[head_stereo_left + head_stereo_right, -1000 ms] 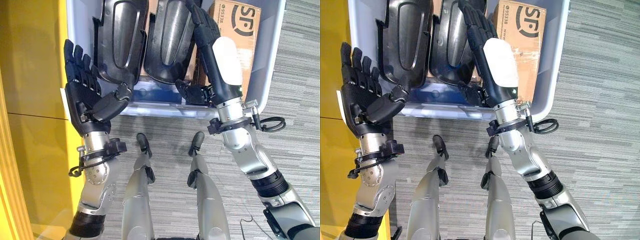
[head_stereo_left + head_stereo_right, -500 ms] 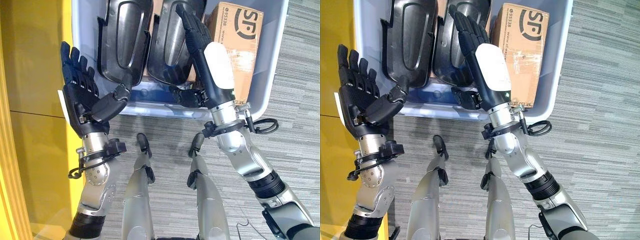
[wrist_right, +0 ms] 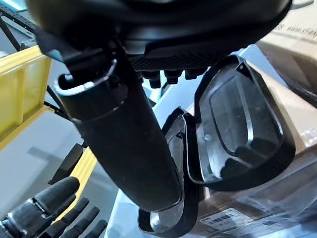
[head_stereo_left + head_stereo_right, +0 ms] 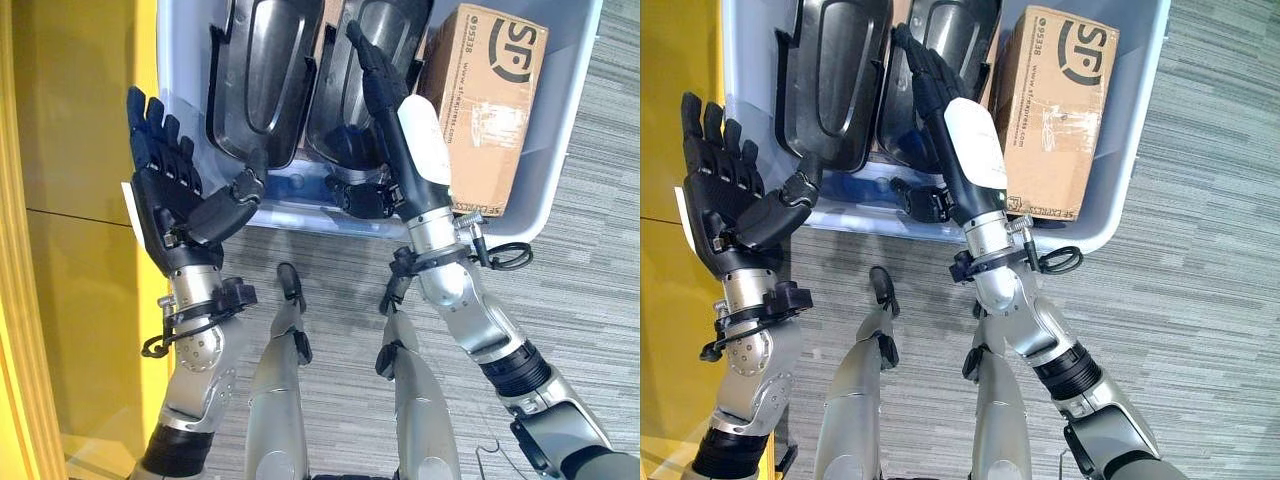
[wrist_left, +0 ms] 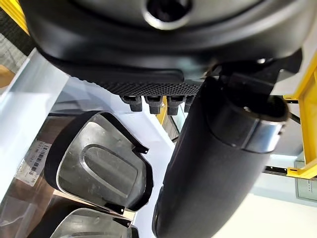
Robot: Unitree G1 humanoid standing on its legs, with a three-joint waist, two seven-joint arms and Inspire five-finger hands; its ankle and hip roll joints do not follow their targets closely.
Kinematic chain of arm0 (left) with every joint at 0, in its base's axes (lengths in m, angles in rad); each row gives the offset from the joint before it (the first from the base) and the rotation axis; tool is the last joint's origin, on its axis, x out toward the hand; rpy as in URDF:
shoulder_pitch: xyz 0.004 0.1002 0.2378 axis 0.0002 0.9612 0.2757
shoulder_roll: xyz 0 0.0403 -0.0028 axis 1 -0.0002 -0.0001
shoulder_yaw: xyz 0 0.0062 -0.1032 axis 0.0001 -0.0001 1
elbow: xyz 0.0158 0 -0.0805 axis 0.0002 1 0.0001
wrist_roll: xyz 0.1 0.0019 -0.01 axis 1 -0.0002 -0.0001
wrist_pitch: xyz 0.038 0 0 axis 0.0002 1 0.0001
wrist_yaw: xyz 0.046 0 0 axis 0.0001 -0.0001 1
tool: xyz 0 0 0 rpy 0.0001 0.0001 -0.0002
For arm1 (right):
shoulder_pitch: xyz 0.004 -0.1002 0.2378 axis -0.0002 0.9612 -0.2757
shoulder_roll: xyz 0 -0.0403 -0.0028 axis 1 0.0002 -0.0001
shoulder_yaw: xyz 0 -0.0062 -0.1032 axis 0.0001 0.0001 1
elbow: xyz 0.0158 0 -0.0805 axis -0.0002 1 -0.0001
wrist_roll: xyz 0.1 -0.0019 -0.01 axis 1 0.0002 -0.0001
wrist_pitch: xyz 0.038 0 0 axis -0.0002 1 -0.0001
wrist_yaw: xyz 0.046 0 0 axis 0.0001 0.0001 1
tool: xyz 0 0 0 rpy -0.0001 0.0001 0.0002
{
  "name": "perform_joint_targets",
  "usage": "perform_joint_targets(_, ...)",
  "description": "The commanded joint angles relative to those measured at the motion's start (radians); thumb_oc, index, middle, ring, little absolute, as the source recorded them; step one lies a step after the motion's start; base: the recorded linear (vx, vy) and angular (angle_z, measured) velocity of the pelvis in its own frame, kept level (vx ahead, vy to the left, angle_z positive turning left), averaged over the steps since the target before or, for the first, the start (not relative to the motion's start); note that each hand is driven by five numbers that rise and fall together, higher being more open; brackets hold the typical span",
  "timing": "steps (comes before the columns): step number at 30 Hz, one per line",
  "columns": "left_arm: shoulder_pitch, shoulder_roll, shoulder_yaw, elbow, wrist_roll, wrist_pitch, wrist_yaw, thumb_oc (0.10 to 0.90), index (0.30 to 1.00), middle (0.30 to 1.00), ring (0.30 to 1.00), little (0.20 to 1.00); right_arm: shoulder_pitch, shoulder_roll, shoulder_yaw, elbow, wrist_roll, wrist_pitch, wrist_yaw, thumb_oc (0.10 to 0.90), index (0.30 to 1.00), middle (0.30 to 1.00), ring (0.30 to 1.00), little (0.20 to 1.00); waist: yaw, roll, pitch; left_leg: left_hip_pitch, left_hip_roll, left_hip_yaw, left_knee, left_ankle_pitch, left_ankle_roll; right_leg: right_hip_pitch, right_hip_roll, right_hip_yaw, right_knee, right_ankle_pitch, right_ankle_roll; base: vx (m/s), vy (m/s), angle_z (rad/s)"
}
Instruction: Move parts from the plastic box to the shelf.
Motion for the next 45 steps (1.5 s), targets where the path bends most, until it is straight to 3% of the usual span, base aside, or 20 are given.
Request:
perform_joint_targets(1, -0.002, 0.032, 0.026, -0.181, 0.076, -0.095, 0.016, 0.900, 1.000, 1.000, 1.000, 1.000, -0.097, 0.035, -0.017, -0.077, 0.012, -0.079, -0.100, 0.900, 1.000, 1.000, 1.000, 1.000, 0.021, 0.010, -0.014, -0.005, -0.043, -0.155, -0.017, -0.036, -0.027, 0.142, -0.056, 0.045, 0.094, -0.168, 0.134, 0.00, 0.000, 0.00)
perform_joint_targets(2, -0.003, 0.032, 0.026, -0.180, 0.076, -0.095, 0.016, 0.900, 1.000, 1.000, 1.000, 1.000, -0.098, 0.036, -0.017, -0.075, 0.013, -0.079, -0.101, 0.900, 1.000, 1.000, 1.000, 1.000, 0.022, 0.011, -0.014, 0.010, -0.043, -0.167, -0.019, -0.057, -0.036, 0.154, -0.054, 0.053, 0.095, -0.182, 0.140, 0.07, 0.020, 0.01)
perform_joint_targets(4, -0.011, 0.032, 0.016, -0.181, 0.083, -0.101, 0.028, 0.900, 1.000, 1.000, 1.000, 1.000, -0.103, 0.051, -0.021, -0.057, 0.013, -0.079, -0.140, 0.900, 1.000, 1.000, 1.000, 1.000, 0.024, 0.017, -0.014, -0.013, -0.046, -0.157, -0.018, -0.036, -0.027, 0.137, -0.059, 0.042, 0.093, -0.167, 0.135, -0.03, 0.020, 0.01)
perform_joint_targets(6, -0.015, 0.028, 0.008, -0.179, 0.085, -0.103, 0.035, 0.900, 1.000, 1.000, 1.000, 1.000, -0.109, 0.059, -0.021, -0.040, 0.008, -0.072, -0.161, 0.900, 1.000, 1.000, 1.000, 1.000, 0.028, 0.020, -0.014, -0.001, -0.049, -0.170, -0.021, -0.057, -0.034, 0.148, -0.058, 0.049, 0.094, -0.181, 0.141, 0.00, 0.000, 0.00)
perform_joint_targets(7, -0.017, 0.027, 0.005, -0.180, 0.086, -0.106, 0.038, 0.900, 1.000, 1.000, 1.000, 1.000, -0.113, 0.062, -0.024, -0.033, 0.000, -0.071, -0.179, 0.900, 1.000, 1.000, 1.000, 1.000, 0.028, 0.023, -0.014, -0.020, -0.050, -0.160, -0.020, -0.035, -0.025, 0.134, -0.061, 0.041, 0.093, -0.167, 0.135, 0.07, 0.028, 0.01)
perform_joint_targets(12, -0.034, 0.028, -0.015, -0.184, 0.093, -0.118, 0.053, 0.900, 1.000, 1.000, 1.000, 1.000, -0.157, 0.076, -0.021, 0.039, -0.038, -0.044, -0.236, 0.900, 1.000, 1.000, 1.000, 1.000, 0.039, 0.037, -0.014, -0.021, -0.060, -0.178, -0.020, -0.057, -0.032, 0.134, -0.062, 0.047, 0.095, -0.181, 0.143, 0.02, 0.029, 0.04)
perform_joint_targets(20, -0.053, 0.025, -0.041, -0.183, 0.100, -0.126, 0.058, 0.900, 1.000, 1.000, 1.000, 1.000, -0.206, 0.088, -0.011, 0.145, -0.064, -0.021, -0.279, 0.900, 1.000, 1.000, 1.000, 1.000, 0.047, 0.052, -0.014, -0.056, -0.068, -0.172, -0.019, -0.034, -0.021, 0.103, -0.069, 0.038, 0.095, -0.167, 0.137, -0.01, 0.025, 0.03)
perform_joint_targets(21, -0.055, 0.024, -0.047, -0.183, 0.101, -0.129, 0.057, 0.900, 1.000, 1.000, 1.000, 1.000, -0.222, 0.093, -0.008, 0.190, -0.066, -0.013, -0.288, 0.900, 1.000, 1.000, 1.000, 1.000, 0.053, 0.055, -0.014, -0.045, -0.069, -0.184, -0.020, -0.055, -0.029, 0.113, -0.069, 0.046, 0.097, -0.183, 0.143, 0.00, 0.023, 0.04)
perform_joint_targets(22, -0.056, 0.024, -0.046, -0.184, 0.101, -0.129, 0.057, 0.900, 1.000, 1.000, 1.000, 1.000, -0.225, 0.093, -0.008, 0.192, -0.066, -0.014, -0.290, 0.900, 1.000, 1.000, 1.000, 1.000, 0.052, 0.056, -0.014, -0.061, -0.069, -0.173, -0.018, -0.034, -0.021, 0.098, -0.070, 0.038, 0.096, -0.169, 0.137, 0.00, 0.021, 0.05)
perform_joint_targets(24, -0.057, 0.024, -0.052, -0.181, 0.100, -0.130, 0.056, 0.900, 1.000, 1.000, 1.000, 1.000, -0.236, 0.094, -0.002, 0.224, -0.070, -0.006, -0.291, 0.900, 1.000, 1.000, 1.000, 1.000, 0.056, 0.058, -0.014, -0.049, -0.071, -0.186, -0.018, -0.056, -0.029, 0.109, -0.070, 0.046, 0.098, -0.182, 0.143, 0.00, 0.018, 0.04)
perform_joint_targets(28, -0.059, 0.022, -0.060, -0.185, 0.094, -0.136, 0.051, 0.900, 1.000, 1.000, 1.000, 1.000, -0.255, 0.100, 0.005, 0.294, -0.073, 0.004, -0.298, 0.900, 1.000, 1.000, 1.000, 1.000, 0.058, 0.066, -0.014, -0.074, -0.074, -0.179, -0.012, -0.035, -0.019, 0.090, -0.073, 0.038, 0.103, -0.171, 0.136, 0.00, 0.014, 0.02)
perform_joint_targets(29, -0.055, 0.022, -0.062, -0.185, 0.092, -0.136, 0.049, 0.900, 1.000, 1.000, 1.000, 1.000, -0.260, 0.104, 0.015, 0.325, -0.071, 0.007, -0.292, 0.900, 1.000, 1.000, 1.000, 1.000, 0.062, 0.068, -0.014, -0.060, -0.075, -0.190, -0.012, -0.058, -0.028, 0.102, -0.072, 0.046, 0.107, -0.187, 0.142, 0.07, 0.006, 0.05)
perform_joint_targets(32, -0.056, 0.021, -0.063, -0.186, 0.089, -0.138, 0.046, 0.900, 1.000, 1.000, 1.000, 1.000, -0.266, 0.106, 0.019, 0.346, -0.068, 0.006, -0.292, 0.900, 1.000, 1.000, 1.000, 1.000, 0.062, 0.071, -0.014, -0.080, -0.075, -0.181, -0.010, -0.038, -0.018, 0.084, -0.074, 0.036, 0.108, -0.174, 0.136, -0.02, 0.015, 0.03)
perform_joint_targets(33, -0.055, 0.020, -0.064, -0.184, 0.088, -0.138, 0.046, 0.900, 1.000, 1.000, 1.000, 1.000, -0.264, 0.106, 0.020, 0.351, -0.069, 0.007, -0.290, 0.900, 1.000, 1.000, 1.000, 1.000, 0.063, 0.070, -0.014, -0.064, -0.075, -0.192, -0.010, -0.060, -0.027, 0.098, -0.073, 0.045, 0.110, -0.189, 0.142, 0.00, 0.000, 0.00)
perform_joint_targets(34, -0.056, 0.020, -0.064, -0.183, 0.089, -0.138, 0.046, 0.900, 1.000, 1.000, 1.000, 1.000, -0.265, 0.105, 0.021, 0.354, -0.070, 0.007, -0.289, 0.900, 1.000, 1.000, 1.000, 1.000, 0.062, 0.071, -0.014, -0.085, -0.076, -0.182, -0.008, -0.038, -0.018, 0.081, -0.074, 0.037, 0.110, -0.175, 0.136, 0.00, 0.000, 0.00)
perform_joint_targets(36, -0.057, 0.018, -0.066, -0.180, 0.088, -0.138, 0.045, 0.900, 1.000, 1.000, 1.000, 1.000, -0.262, 0.105, 0.025, 0.363, -0.071, 0.009, -0.285, 0.900, 1.000, 1.000, 1.000, 1.000, 0.062, 0.072, -0.014, -0.070, -0.077, -0.194, -0.008, -0.060, -0.027, 0.094, -0.072, 0.045, 0.112, -0.189, 0.143, 0.00, 0.000, 0.00)
perform_joint_targets(39, -0.059, 0.019, -0.067, -0.179, 0.092, -0.139, 0.046, 0.900, 1.000, 1.000, 1.000, 1.000, -0.257, 0.102, 0.028, 0.381, -0.078, 0.010, -0.284, 0.900, 1.000, 1.000, 1.000, 1.000, 0.061, 0.075, -0.014, -0.091, -0.080, -0.185, -0.005, -0.039, -0.017, 0.074, -0.075, 0.036, 0.114, -0.176, 0.137, 0.00, 0.016, 0.00)
perform_joint_targets(40, -0.055, 0.018, -0.068, -0.178, 0.092, -0.139, 0.045, 0.900, 1.000, 1.000, 1.000, 1.000, -0.254, 0.104, 0.028, 0.392, -0.080, 0.012, -0.284, 0.900, 1.000, 1.000, 1.000, 1.000, 0.063, 0.076, -0.014, -0.076, -0.079, -0.196, -0.005, -0.061, -0.025, 0.087, -0.074, 0.045, 0.117, -0.193, 0.143, 0.07, 0.010, 0.01)
perform_joint_targets(45, -0.047, 0.018, -0.074, -0.182, 0.083, -0.144, 0.038, 0.900, 1.000, 1.000, 1.000, 1.000, -0.268, 0.106, 0.029, 0.482, -0.085, 0.031, -0.302, 0.900, 1.000, 1.000, 1.000, 1.000, 0.068, 0.080, -0.014, -0.082, -0.080, -0.199, 0.003, -0.067, -0.025, 0.084, -0.074, 0.045, 0.121, -0.198, 0.143, 0.01, 0.001, 0.00)
